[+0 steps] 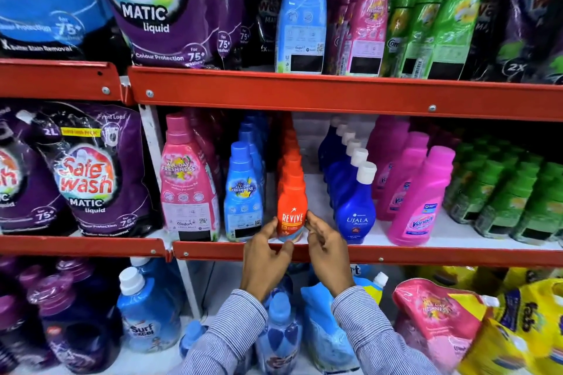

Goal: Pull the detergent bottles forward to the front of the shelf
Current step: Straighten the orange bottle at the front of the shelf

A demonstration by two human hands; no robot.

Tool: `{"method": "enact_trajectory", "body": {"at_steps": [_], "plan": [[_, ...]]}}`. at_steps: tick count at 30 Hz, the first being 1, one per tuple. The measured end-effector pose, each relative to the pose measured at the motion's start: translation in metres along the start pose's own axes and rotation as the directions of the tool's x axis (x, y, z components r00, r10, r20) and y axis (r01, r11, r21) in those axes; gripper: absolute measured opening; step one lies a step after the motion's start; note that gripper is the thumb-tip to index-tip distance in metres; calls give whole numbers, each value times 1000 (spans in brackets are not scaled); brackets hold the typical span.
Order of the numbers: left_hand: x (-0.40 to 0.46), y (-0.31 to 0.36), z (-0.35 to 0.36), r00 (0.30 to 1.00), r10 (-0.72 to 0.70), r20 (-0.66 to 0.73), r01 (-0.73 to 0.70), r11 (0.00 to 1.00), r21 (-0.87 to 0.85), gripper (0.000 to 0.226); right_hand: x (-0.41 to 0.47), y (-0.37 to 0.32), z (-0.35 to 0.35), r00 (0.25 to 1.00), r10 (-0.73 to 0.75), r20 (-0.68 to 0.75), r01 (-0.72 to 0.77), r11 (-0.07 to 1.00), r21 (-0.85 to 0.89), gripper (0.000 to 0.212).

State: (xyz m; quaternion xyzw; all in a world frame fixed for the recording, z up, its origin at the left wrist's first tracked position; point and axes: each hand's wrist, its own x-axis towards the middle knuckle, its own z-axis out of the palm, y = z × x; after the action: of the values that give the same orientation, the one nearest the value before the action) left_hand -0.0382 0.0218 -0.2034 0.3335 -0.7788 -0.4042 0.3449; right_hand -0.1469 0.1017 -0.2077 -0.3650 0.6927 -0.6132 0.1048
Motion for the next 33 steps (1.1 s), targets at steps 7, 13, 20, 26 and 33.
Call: {"method": "enact_trajectory", "body": {"at_steps": [7, 13, 20, 26, 33], "plan": [[2, -4, 1, 1000, 4, 18, -4, 1000, 15, 55, -1, 2, 0, 999, -4, -42, 4, 1000, -12, 50], [1, -4, 1, 1000, -4, -10, 4, 1000, -6, 54, -2, 2, -1, 997, -19, -70, 18, 1000, -10, 49], [-22, 8, 12, 959, 73, -275, -81, 997, -17, 36, -24, 28, -45, 937, 1, -349, 44, 992, 121, 37], [-29, 42, 50, 972, 111, -208, -138, 983, -120, 35, -17, 34, -85, 822, 9, -569, 65, 992, 109, 26], [-22, 55, 91, 999, 40, 19, -37, 989, -140, 71, -8, 34, -105, 943, 40, -329, -27, 999, 43, 46]]}}
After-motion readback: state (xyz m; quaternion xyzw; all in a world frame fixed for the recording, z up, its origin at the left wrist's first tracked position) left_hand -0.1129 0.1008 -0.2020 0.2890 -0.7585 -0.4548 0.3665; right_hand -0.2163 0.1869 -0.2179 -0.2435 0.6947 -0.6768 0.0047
